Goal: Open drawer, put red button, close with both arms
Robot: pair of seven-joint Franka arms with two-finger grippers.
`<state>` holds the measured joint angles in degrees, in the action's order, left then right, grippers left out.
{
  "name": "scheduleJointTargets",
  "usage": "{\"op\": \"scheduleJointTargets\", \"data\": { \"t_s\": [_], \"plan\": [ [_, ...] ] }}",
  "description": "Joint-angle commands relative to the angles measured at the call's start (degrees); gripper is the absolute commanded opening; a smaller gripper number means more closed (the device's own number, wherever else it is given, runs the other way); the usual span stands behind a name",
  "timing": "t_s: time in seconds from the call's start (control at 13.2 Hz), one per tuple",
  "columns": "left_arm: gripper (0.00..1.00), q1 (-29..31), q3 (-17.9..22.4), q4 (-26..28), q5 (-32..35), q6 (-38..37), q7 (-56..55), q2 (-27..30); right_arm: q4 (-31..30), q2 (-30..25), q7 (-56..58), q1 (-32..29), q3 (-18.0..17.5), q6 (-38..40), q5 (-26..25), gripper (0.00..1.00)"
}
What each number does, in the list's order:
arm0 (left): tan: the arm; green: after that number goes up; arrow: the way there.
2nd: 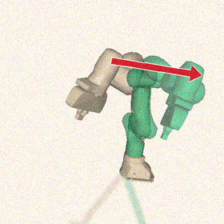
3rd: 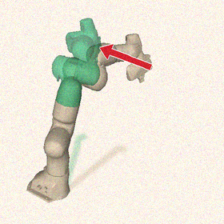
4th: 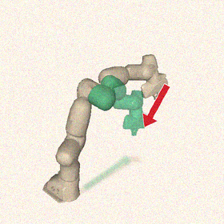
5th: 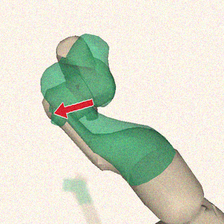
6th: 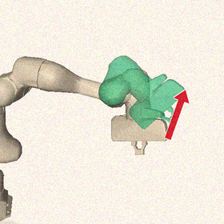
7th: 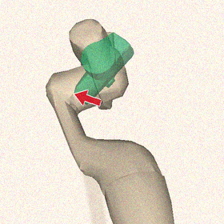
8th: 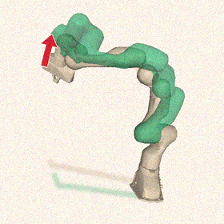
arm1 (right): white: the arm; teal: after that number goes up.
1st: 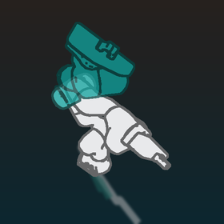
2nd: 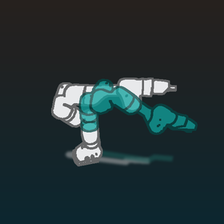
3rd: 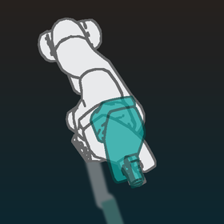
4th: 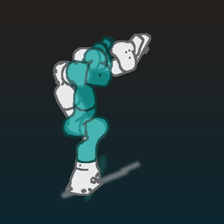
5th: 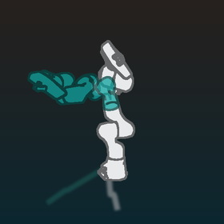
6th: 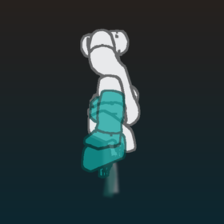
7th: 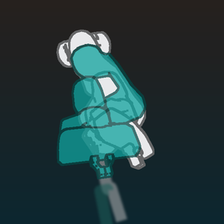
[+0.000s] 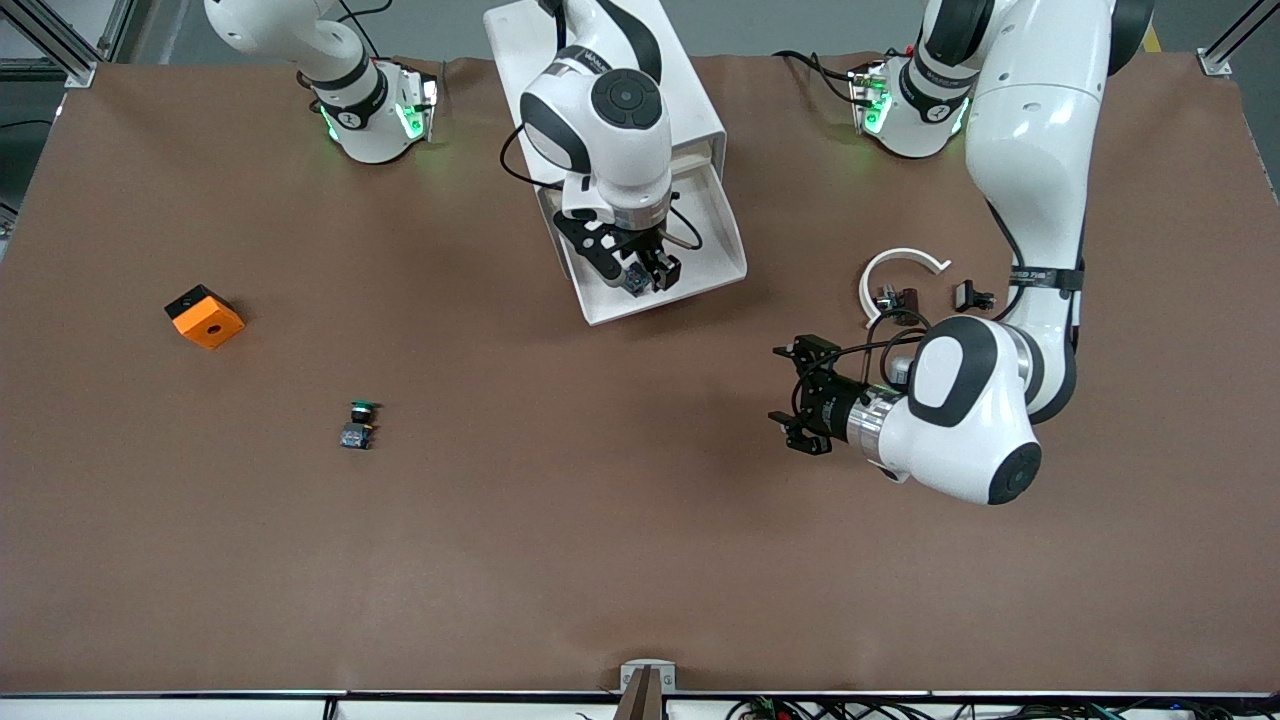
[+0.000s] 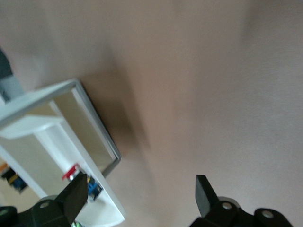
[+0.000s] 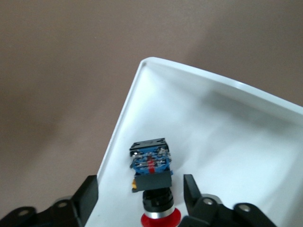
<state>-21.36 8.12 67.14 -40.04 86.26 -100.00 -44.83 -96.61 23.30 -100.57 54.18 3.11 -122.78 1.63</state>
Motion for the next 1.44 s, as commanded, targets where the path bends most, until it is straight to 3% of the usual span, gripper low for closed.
{"op": "scheduleJointTargets", "data": {
  "t_s": [0.0,0.23,0.53,0.68,1.06,1.36],
  "plan": [
    [1.00,-0.44,0.58,0.63,4.08,-0.04,9.86,2.28,3.00,0.78,0.72,-0.74,0.49,1.05,0.13,1.00],
    [1.00,-0.53,0.84,0.89,5.40,1.71,27.00,4.48,3.18,0.43,7.47,-4.24,0.67,2.36,0.04,1.00],
    [1.00,-3.68,-0.48,1.76,19.35,4.08,47.67,8.61,3.97,-1.06,21.96,-11.10,0.85,7.98,-0.40,1.00],
    [1.00,-4.04,-0.91,1.95,20.70,6.54,49.19,9.67,3.97,-2.99,31.09,-15.92,0.85,12.37,-0.48,1.00],
    [1.00,-3.96,-6.53,3.43,25.44,10.15,52.44,11.16,3.44,-7.65,58.32,-30.77,0.93,20.37,-0.66,1.00],
    [1.00,-5.09,-10.14,8.52,29.14,16.03,53.50,13.80,3.53,-10.73,83.73,-43.44,0.93,26.53,-3.02,1.00]
  ]
}}
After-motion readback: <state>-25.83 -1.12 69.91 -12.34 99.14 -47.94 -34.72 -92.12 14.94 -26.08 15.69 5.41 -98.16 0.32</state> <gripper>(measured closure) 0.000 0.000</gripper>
